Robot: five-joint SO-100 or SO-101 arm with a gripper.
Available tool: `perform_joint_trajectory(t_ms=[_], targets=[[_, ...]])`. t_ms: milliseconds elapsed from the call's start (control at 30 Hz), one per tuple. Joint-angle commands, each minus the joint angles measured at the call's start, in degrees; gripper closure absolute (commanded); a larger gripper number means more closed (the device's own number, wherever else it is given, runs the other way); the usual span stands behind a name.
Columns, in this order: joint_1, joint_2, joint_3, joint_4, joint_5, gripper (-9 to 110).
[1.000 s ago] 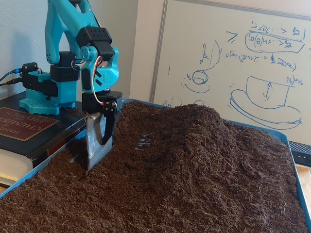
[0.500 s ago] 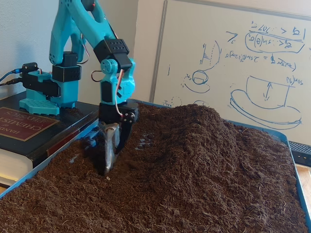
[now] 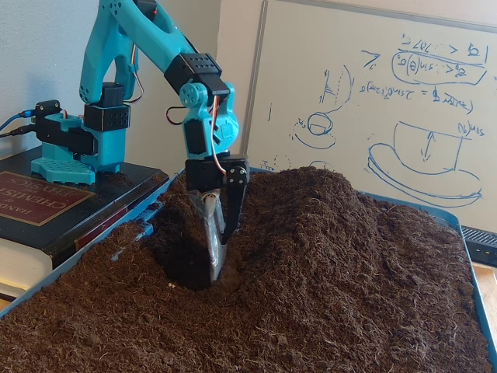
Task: Build a berm.
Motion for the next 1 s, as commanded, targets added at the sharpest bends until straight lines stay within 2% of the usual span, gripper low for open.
perform_joint_trajectory(t_ms=[0,300,500,800,967], targets=[[0.4,2.1,-3.3,0.7,0.3,101],[2.3,20.1,13.5,10.5,0.3,101],[5.9,28.2,22.9,11.2,0.3,101],[6.8,19.0,24.3,10.7,0.2,101],[6.2,12.2,21.5,4.0,0.2,101]])
